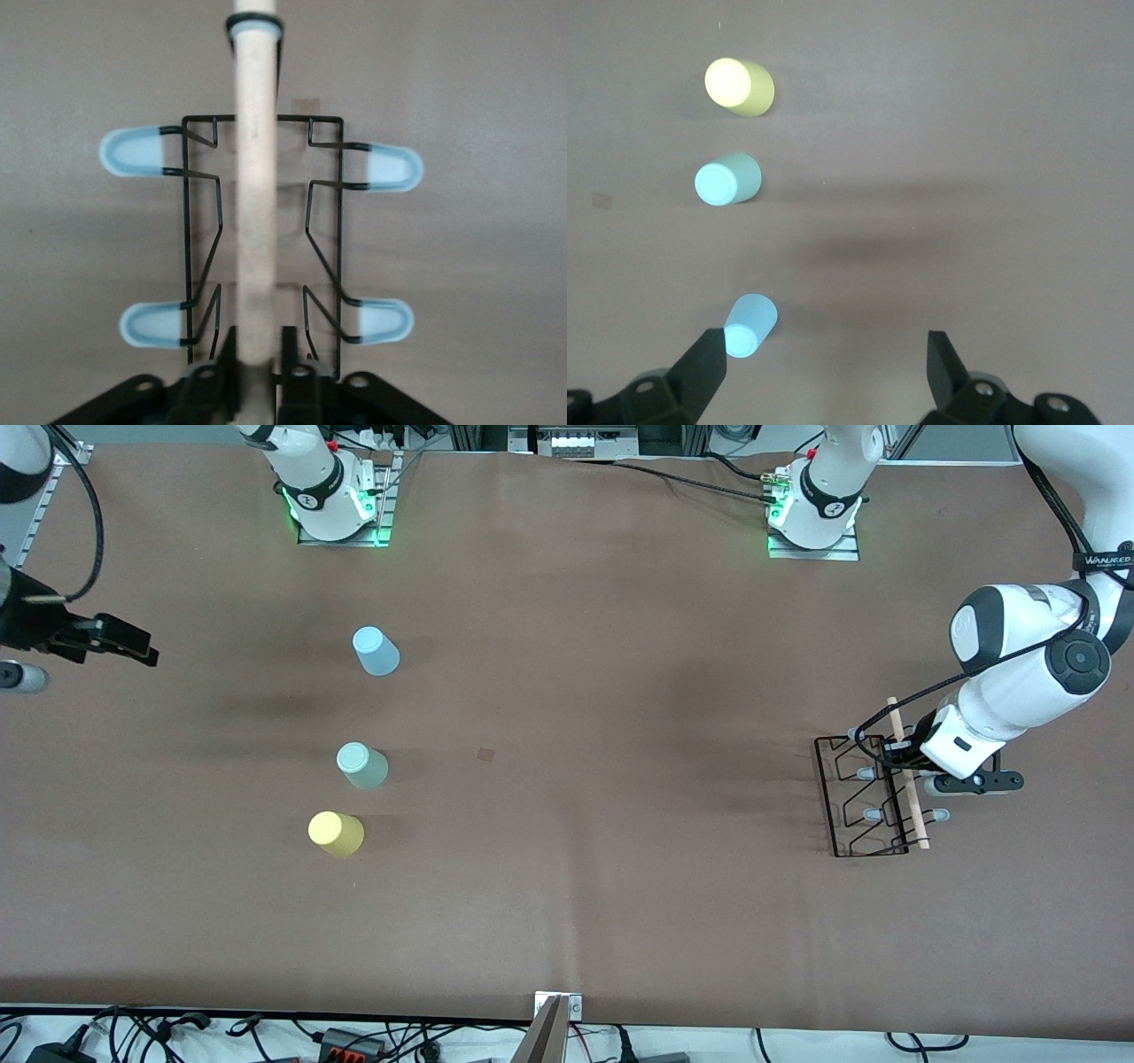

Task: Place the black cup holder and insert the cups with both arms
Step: 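Lower the left gripper onto the wooden bar of the black rack, then carry the rack mid-table with the left gripper while the right gripper grasps a cup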

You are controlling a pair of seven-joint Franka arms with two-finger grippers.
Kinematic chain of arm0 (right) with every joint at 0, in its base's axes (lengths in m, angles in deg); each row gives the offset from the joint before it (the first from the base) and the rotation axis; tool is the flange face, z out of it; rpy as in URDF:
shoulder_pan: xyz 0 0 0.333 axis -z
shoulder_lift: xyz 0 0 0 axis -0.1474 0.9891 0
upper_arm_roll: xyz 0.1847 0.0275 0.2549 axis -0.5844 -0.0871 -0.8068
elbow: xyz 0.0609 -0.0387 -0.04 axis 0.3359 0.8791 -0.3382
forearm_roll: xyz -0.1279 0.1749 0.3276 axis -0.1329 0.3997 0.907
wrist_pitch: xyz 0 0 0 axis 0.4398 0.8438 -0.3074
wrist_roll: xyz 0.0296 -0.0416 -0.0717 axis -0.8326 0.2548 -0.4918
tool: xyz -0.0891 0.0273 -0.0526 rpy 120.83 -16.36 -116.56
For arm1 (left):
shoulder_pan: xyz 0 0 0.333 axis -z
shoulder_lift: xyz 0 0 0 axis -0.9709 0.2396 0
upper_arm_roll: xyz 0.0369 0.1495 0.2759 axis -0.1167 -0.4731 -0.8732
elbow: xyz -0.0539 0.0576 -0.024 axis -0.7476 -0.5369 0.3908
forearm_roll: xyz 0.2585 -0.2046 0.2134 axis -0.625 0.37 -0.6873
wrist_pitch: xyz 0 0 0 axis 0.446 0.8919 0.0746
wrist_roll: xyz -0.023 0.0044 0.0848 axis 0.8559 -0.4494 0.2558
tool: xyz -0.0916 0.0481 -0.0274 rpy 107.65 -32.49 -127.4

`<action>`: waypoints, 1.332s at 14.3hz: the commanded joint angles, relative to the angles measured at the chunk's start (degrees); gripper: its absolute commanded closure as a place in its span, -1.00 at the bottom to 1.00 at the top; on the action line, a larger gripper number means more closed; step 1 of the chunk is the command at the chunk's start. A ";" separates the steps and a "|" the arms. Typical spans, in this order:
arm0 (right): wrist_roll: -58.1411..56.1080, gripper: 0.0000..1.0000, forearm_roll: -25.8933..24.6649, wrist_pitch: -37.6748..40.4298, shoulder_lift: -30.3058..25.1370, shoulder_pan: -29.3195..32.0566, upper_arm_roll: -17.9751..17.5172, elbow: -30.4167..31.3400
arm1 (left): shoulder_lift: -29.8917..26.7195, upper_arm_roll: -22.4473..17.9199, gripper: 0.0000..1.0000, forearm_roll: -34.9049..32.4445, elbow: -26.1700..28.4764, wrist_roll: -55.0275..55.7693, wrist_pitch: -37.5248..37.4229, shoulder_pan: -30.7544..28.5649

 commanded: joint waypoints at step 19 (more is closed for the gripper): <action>13.84 -1.00 8.84 -28.75 24.31 -13.54 -0.23 7.75 | 17.08 15.45 0.99 -4.65 -39.69 43.64 -21.15 32.02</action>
